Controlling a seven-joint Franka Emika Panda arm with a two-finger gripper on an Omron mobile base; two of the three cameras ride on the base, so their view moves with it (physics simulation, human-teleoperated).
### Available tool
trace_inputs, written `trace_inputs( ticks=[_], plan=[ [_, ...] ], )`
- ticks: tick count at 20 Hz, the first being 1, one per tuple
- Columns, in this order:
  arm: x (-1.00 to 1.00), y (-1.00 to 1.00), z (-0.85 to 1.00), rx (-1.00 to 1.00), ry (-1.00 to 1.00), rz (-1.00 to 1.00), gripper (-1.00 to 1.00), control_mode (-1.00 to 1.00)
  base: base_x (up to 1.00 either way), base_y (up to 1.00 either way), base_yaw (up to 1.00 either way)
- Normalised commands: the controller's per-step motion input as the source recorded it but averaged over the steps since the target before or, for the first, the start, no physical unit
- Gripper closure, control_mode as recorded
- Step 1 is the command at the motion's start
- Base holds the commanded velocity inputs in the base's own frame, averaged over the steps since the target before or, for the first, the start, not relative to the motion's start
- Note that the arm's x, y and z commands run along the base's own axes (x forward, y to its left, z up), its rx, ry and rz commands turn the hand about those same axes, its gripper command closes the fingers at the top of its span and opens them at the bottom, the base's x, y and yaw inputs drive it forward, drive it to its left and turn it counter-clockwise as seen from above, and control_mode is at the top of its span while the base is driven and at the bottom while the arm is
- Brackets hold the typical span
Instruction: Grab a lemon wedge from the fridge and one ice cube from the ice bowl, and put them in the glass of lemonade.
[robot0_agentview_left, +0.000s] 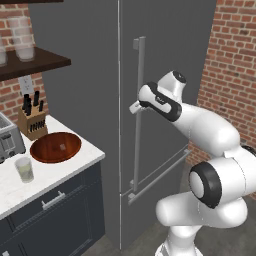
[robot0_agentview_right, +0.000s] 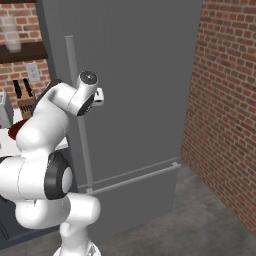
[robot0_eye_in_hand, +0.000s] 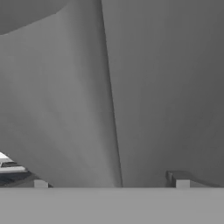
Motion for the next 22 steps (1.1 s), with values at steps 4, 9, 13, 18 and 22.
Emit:
trace_inputs(
  ticks=[4, 9, 13, 18, 22],
  plan=[
    [0.18, 0.39, -0.17, 0.0, 0.02, 0.0, 1.0, -1.0, 0.0, 0.0, 0.0],
    [0.01, 0.15, 0.04, -0.05, 0.15, -0.02, 1.0, -1.0, 0.0, 0.0, 0.0],
    [0.0, -0.29, 0.0, -0.03, 0.05, -0.08, 1.0, -1.0, 0.0, 0.0, 0.0],
    [-0.28, -0.76, 0.0, 0.01, -0.08, -0.19, 1.0, -1.0, 0.0, 0.0, 0.0],
    [-0.41, -0.93, 0.0, 0.06, -0.15, -0.19, 1.0, -1.0, 0.0, 0.0, 0.0]
  ],
)
